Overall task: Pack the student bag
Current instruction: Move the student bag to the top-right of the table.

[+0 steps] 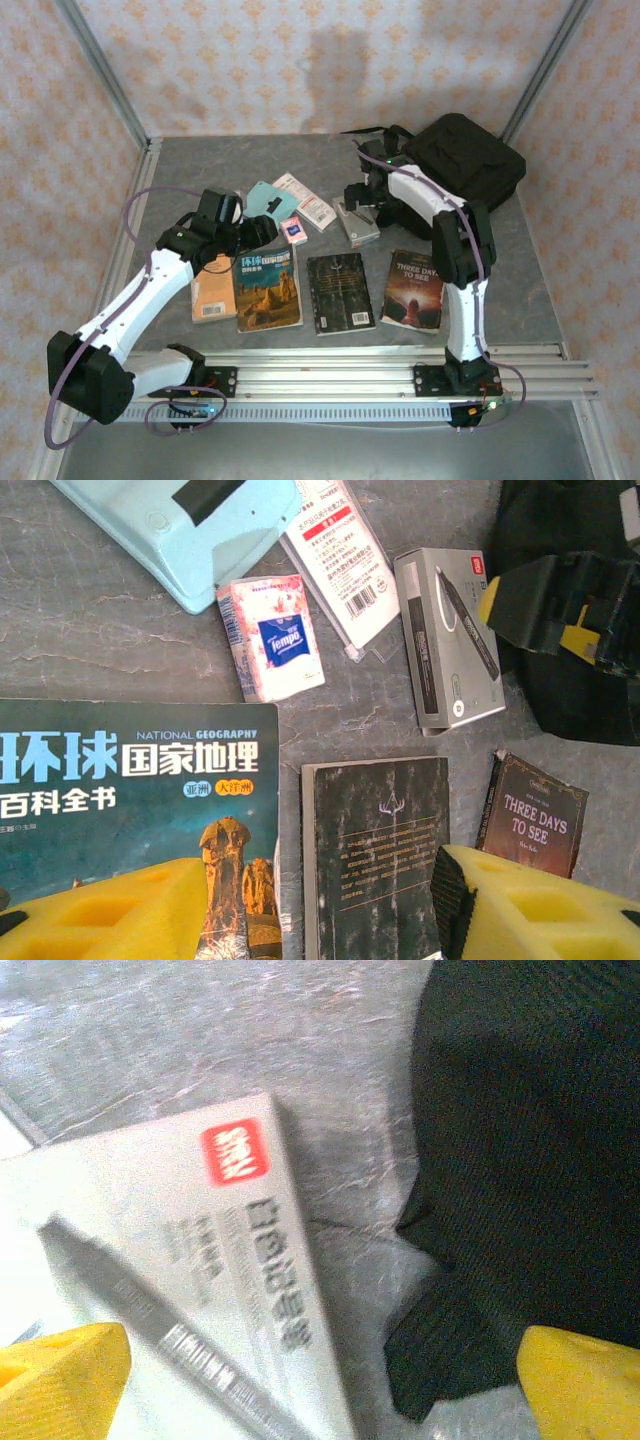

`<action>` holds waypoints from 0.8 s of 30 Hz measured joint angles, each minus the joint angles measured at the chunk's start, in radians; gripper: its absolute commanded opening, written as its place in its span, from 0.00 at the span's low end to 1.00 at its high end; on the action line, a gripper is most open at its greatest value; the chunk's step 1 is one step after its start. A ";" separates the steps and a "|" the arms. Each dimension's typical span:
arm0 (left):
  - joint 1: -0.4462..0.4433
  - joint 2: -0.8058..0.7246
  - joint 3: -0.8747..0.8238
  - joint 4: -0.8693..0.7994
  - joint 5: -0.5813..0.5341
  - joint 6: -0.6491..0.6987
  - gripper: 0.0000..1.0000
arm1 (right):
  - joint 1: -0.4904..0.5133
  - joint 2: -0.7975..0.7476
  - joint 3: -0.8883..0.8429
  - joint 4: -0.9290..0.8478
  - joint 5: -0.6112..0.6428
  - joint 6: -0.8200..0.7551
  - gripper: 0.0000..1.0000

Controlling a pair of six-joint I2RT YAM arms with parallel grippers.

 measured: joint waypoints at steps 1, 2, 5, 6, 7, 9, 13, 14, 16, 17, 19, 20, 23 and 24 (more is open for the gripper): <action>0.000 0.000 0.000 0.000 0.000 0.000 0.62 | 0.009 -0.013 -0.003 0.000 -0.006 0.000 0.99; 0.000 0.000 0.000 0.000 0.000 0.000 0.62 | 0.021 -0.023 -0.003 0.002 -0.007 -0.001 0.99; 0.000 0.000 0.000 0.000 0.002 0.000 0.62 | 0.060 -0.032 -0.002 0.002 0.007 -0.008 0.99; 0.000 0.000 0.000 0.000 0.003 0.000 0.62 | 0.073 -0.031 -0.002 0.000 0.014 -0.011 0.99; 0.000 0.000 -0.001 0.000 0.003 0.000 0.62 | 0.087 -0.029 -0.002 -0.003 0.021 -0.015 0.99; 0.000 0.000 -0.007 0.003 0.003 0.000 0.62 | 0.108 -0.023 0.002 -0.013 0.038 -0.016 0.99; 0.000 0.000 -0.022 0.003 0.003 0.000 0.62 | 0.118 0.014 0.029 -0.028 0.082 -0.023 0.99; 0.000 0.000 -0.024 0.004 0.003 0.000 0.62 | 0.116 0.027 0.034 -0.030 0.094 -0.026 0.99; 0.000 0.000 -0.026 0.004 0.004 0.000 0.62 | 0.114 0.048 0.038 -0.039 0.114 -0.030 0.99; 0.000 0.000 -0.026 0.004 0.006 0.000 0.62 | 0.113 0.058 0.038 -0.046 0.123 -0.031 0.99; 0.000 0.000 -0.026 0.004 0.007 0.000 0.62 | 0.113 0.070 0.038 -0.054 0.133 -0.034 0.99; 0.000 0.000 -0.026 0.004 0.008 0.000 0.62 | 0.114 0.076 0.038 -0.055 0.141 -0.036 0.99; 0.000 0.000 -0.026 0.005 0.014 0.000 0.62 | 0.114 0.085 0.037 -0.058 0.149 -0.042 0.99; 0.000 0.000 -0.026 0.005 0.018 0.000 0.62 | 0.114 0.089 0.037 -0.057 0.149 -0.042 0.99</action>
